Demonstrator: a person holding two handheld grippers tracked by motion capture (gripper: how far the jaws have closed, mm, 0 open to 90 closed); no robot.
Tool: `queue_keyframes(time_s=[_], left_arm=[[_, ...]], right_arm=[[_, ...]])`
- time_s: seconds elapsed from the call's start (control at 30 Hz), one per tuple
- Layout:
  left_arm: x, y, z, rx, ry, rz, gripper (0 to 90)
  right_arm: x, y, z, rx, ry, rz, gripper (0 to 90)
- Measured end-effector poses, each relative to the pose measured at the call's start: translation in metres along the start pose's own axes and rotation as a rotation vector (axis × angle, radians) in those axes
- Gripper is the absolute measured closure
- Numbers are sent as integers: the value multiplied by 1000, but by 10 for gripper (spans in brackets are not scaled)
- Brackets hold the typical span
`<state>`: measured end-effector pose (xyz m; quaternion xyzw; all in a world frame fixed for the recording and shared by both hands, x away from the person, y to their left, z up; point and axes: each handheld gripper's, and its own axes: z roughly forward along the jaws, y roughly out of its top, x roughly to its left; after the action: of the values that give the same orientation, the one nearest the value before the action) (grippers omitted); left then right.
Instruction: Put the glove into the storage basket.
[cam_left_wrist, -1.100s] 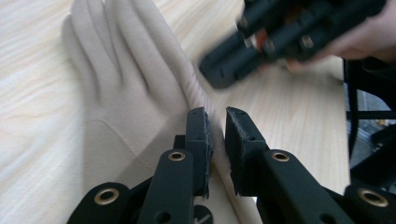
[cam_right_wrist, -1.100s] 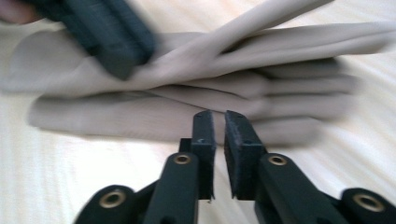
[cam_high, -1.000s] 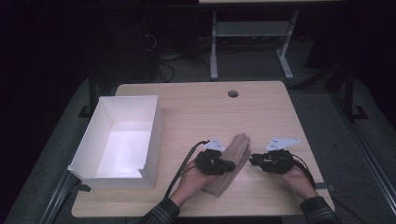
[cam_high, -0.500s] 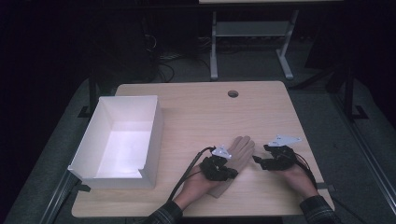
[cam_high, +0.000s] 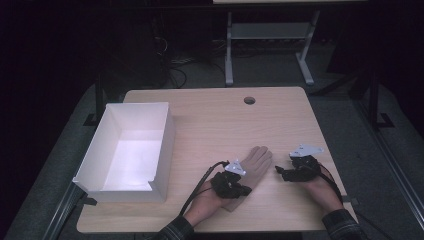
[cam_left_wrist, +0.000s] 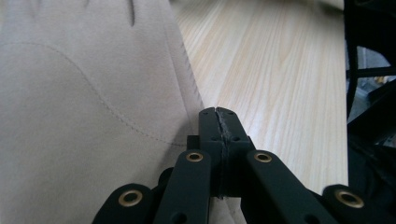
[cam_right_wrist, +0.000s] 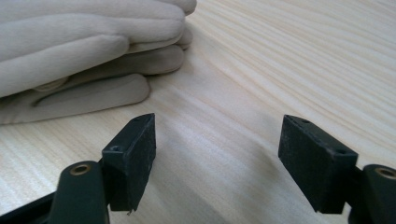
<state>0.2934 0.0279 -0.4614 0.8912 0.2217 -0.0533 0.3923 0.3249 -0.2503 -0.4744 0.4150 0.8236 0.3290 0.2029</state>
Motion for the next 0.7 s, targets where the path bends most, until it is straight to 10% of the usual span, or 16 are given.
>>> queue_keyframes(time_s=[0.7], left_arm=[[17,-12,-38,41,92,20,856]], right_arm=[[-3,-5,5,-31,73,66,235]])
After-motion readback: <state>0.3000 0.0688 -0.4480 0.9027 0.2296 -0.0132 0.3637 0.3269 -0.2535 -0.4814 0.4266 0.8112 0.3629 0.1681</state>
